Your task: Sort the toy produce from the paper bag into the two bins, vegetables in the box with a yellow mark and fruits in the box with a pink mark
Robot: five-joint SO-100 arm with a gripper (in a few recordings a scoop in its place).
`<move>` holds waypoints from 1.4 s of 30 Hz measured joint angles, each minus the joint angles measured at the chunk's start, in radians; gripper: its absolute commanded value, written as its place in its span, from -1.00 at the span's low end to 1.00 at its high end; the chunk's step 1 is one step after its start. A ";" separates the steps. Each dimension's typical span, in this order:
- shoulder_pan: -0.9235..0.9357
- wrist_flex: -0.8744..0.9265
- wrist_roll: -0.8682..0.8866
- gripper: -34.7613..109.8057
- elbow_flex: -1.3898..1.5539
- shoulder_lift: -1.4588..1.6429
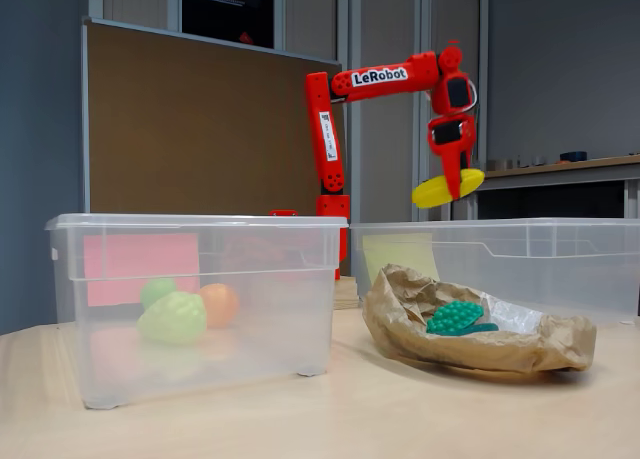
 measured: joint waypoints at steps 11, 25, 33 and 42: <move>-0.153 -0.321 0.252 0.08 0.178 -0.084; -0.009 -0.107 -0.003 0.05 -0.109 -0.160; 0.333 -0.020 -0.804 0.06 -0.333 -0.170; 0.713 -0.124 -1.848 0.12 -0.446 -0.209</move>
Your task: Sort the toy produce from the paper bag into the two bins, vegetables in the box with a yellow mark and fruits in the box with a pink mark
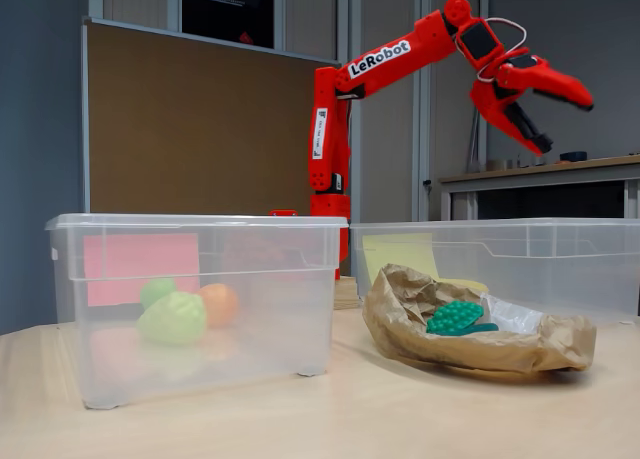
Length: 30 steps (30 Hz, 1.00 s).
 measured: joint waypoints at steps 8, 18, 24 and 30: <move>0.327 0.043 -0.394 0.11 0.023 -0.089; 0.491 0.034 -0.486 0.08 0.095 -0.301; 0.509 -0.031 -0.523 0.03 0.115 -0.451; 0.523 -0.084 -0.546 -0.01 0.120 -0.577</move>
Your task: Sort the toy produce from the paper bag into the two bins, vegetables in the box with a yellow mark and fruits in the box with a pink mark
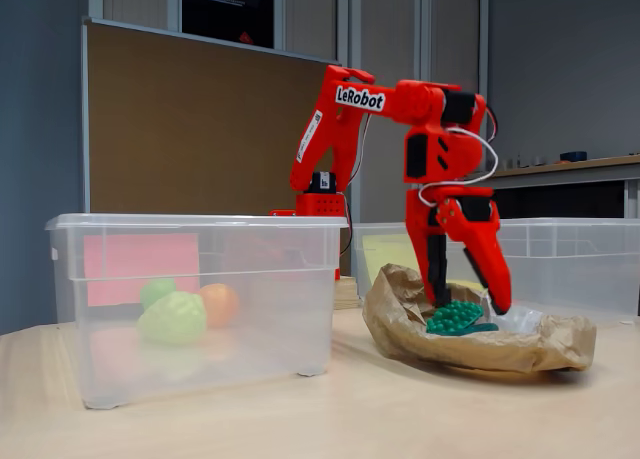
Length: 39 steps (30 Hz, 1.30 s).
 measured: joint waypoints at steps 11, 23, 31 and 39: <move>0.049 -0.048 -0.038 -0.19 -0.064 -0.164; 0.037 -0.032 0.060 -0.45 -0.232 -0.229; 0.009 0.078 0.109 -0.48 -0.370 -0.230; -0.049 0.285 0.207 -0.47 -0.555 -0.138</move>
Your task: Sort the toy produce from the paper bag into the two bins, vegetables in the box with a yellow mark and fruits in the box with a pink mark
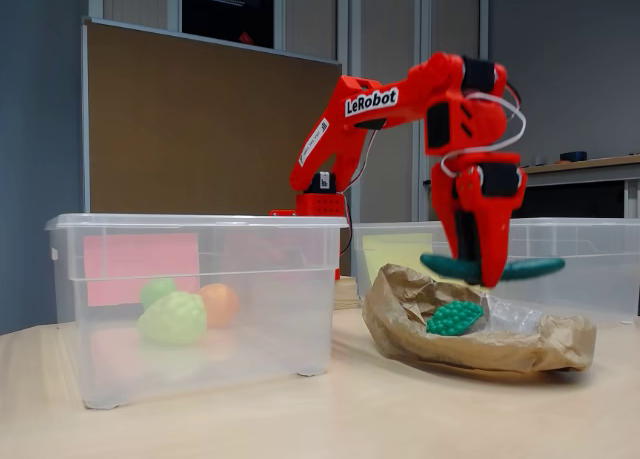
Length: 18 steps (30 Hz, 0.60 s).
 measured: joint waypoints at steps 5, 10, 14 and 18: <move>-0.081 0.069 0.163 -0.47 -0.006 0.153; -0.207 0.146 0.380 -0.46 0.005 0.313; -0.331 0.190 0.583 -0.47 0.107 0.437; -0.463 0.201 0.847 -0.47 0.253 0.551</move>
